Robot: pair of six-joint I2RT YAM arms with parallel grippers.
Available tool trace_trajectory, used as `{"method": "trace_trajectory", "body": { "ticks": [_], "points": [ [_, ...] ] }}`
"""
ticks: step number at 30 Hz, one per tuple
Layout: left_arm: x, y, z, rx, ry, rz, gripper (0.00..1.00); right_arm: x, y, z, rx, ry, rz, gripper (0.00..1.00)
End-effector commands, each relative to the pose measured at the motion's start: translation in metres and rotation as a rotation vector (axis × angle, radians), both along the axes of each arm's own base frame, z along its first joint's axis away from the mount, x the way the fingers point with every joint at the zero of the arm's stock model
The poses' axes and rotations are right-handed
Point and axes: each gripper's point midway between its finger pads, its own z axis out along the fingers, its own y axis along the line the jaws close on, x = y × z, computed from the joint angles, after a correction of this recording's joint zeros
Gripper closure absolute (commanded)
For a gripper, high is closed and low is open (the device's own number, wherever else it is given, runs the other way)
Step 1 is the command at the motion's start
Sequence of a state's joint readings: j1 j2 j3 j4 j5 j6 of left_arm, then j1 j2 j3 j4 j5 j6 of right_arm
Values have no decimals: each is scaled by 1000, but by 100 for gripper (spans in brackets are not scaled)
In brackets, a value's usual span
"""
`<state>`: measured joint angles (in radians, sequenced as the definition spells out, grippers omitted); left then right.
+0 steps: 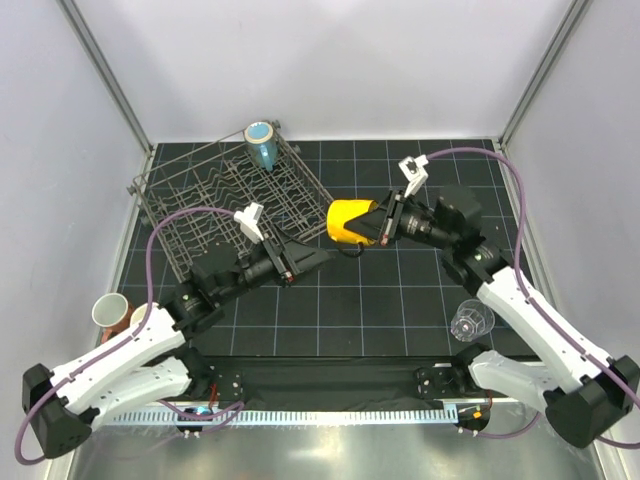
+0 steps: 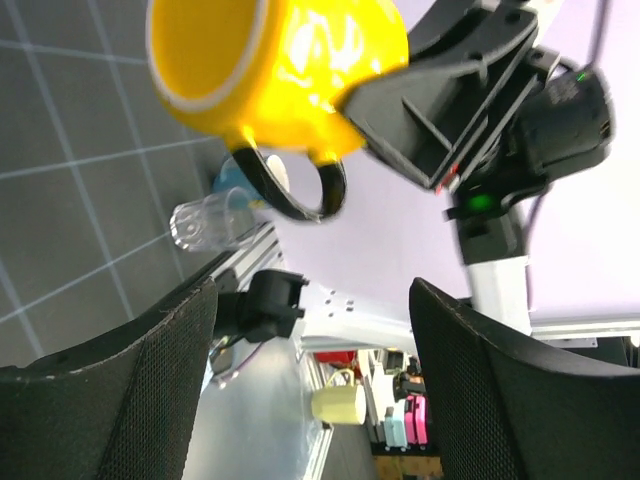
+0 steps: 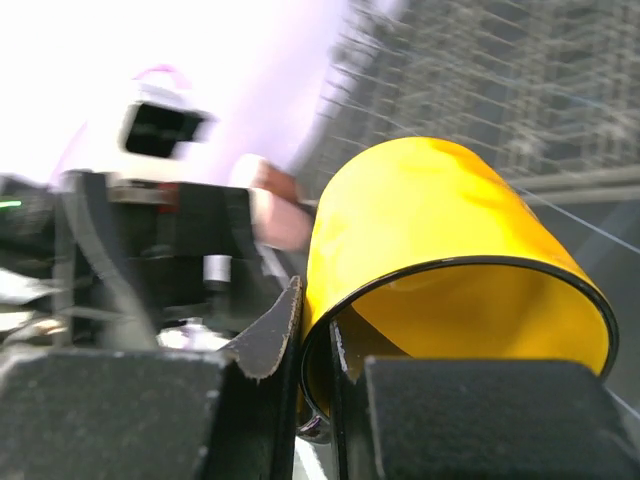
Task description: Load the cups into the dish rack
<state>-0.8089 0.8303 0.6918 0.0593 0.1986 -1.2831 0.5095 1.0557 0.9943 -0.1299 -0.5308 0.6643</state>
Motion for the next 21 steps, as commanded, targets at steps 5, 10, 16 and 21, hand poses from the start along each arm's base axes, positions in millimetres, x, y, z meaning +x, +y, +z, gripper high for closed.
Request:
{"method": "trace_trajectory", "body": {
  "ticks": [5, 10, 16, 21],
  "points": [
    [-3, -24, 47, -140, -175, 68, 25, -64, 3, 99, 402, -275, 202, 96],
    [-12, -47, 47, -163, -181, 25, 25, -81, 1, 101, 432, -295, 226, 96],
    [-12, -54, 54, -176, -211, 30, 33, -93, -2, 99, 485, -283, 252, 96],
    [-11, -51, 54, -176, -220, 42, 47, -97, -2, 92, 485, -264, 259, 96]
  ]
}}
